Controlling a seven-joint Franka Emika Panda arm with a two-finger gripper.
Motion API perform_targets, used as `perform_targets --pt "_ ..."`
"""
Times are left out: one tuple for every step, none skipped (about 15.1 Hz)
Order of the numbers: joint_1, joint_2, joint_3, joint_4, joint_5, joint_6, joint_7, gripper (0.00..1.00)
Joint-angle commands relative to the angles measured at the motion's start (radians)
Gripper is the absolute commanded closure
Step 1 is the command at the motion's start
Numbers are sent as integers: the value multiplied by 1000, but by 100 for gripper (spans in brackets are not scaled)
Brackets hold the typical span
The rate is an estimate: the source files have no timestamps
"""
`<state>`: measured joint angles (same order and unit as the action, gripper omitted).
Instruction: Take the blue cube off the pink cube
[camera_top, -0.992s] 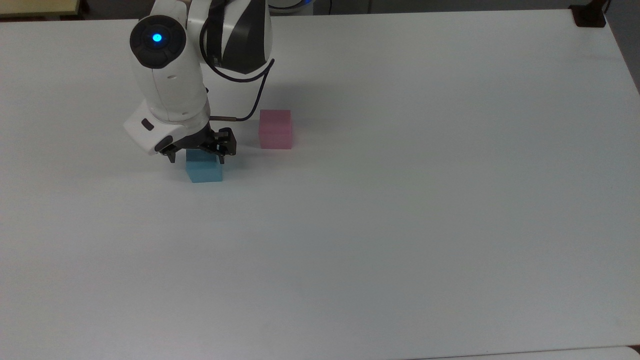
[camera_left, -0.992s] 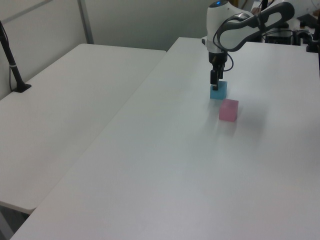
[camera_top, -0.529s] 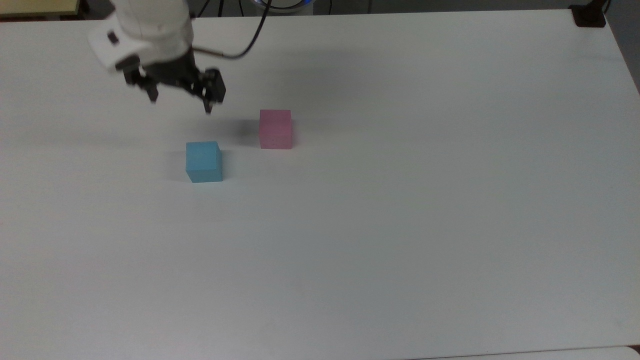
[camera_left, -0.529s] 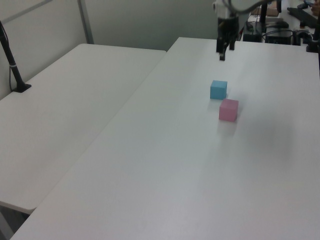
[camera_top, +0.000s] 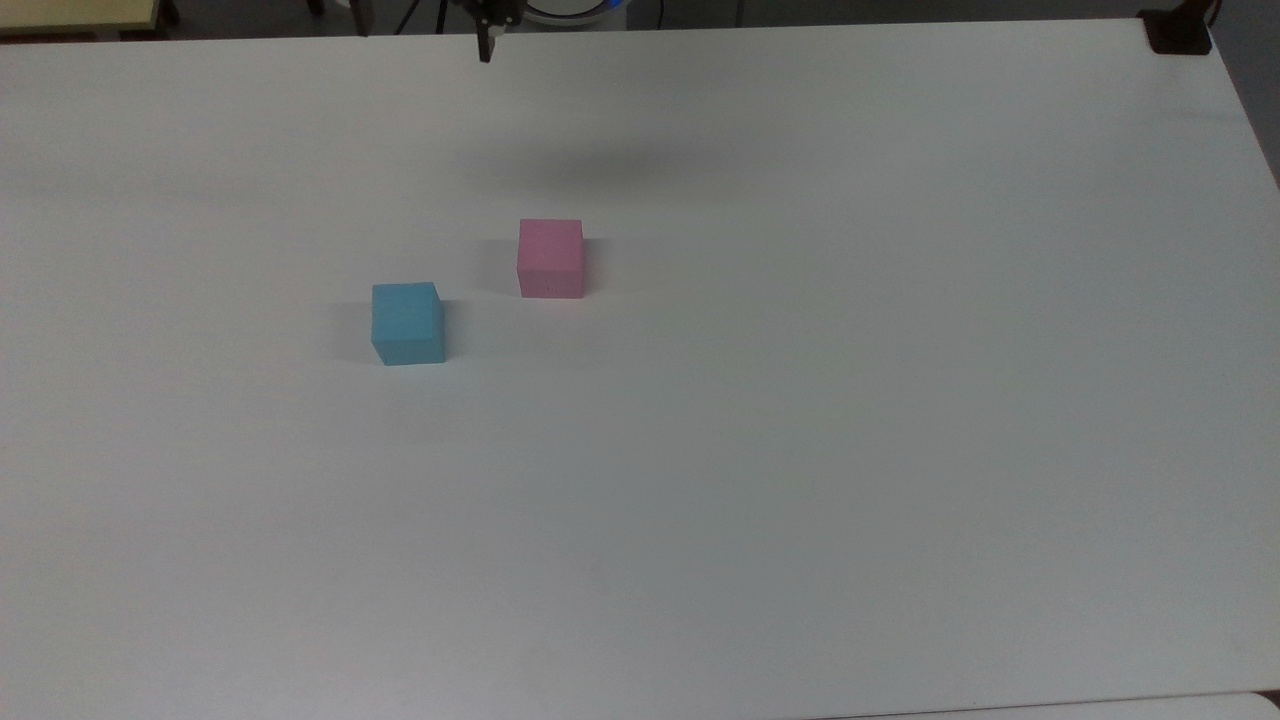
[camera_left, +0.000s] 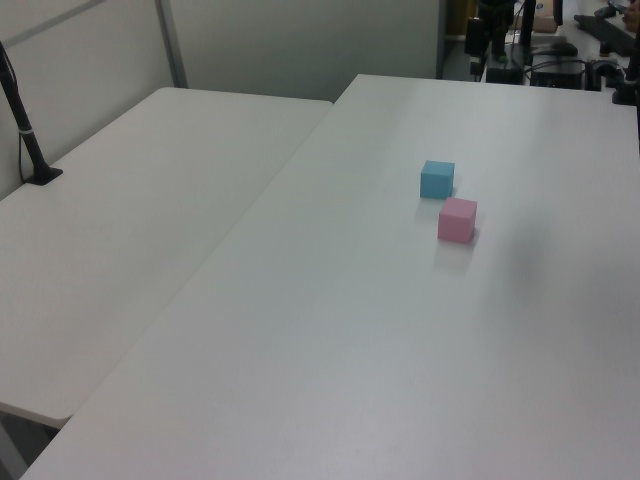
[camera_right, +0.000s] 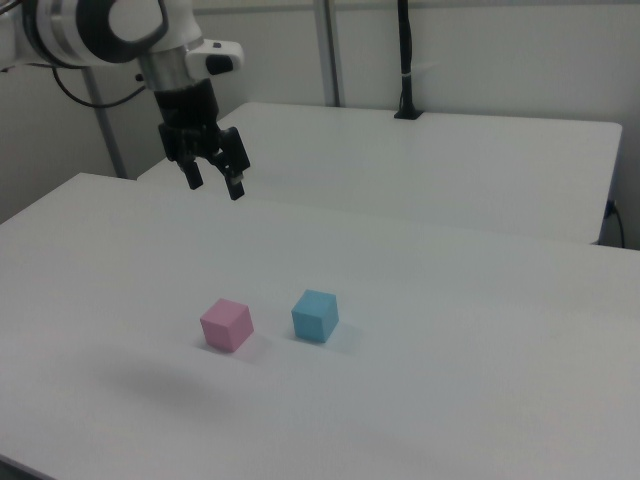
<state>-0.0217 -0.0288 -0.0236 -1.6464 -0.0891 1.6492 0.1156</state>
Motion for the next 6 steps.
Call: perform_targets --pt "29 -46 -18 -44 -1 -5 -98 0" --pt "29 -48 -19 -43 6 -2 -97 0" --pt "29 -49 -19 -39 6 -2 -96 0" --pt "28 -54 -22 -36 6 -5 -99 0" --pt "28 -56 -27 -35 6 -5 -103 0" --pt "29 -54 -32 -35 6 -5 -97 0"
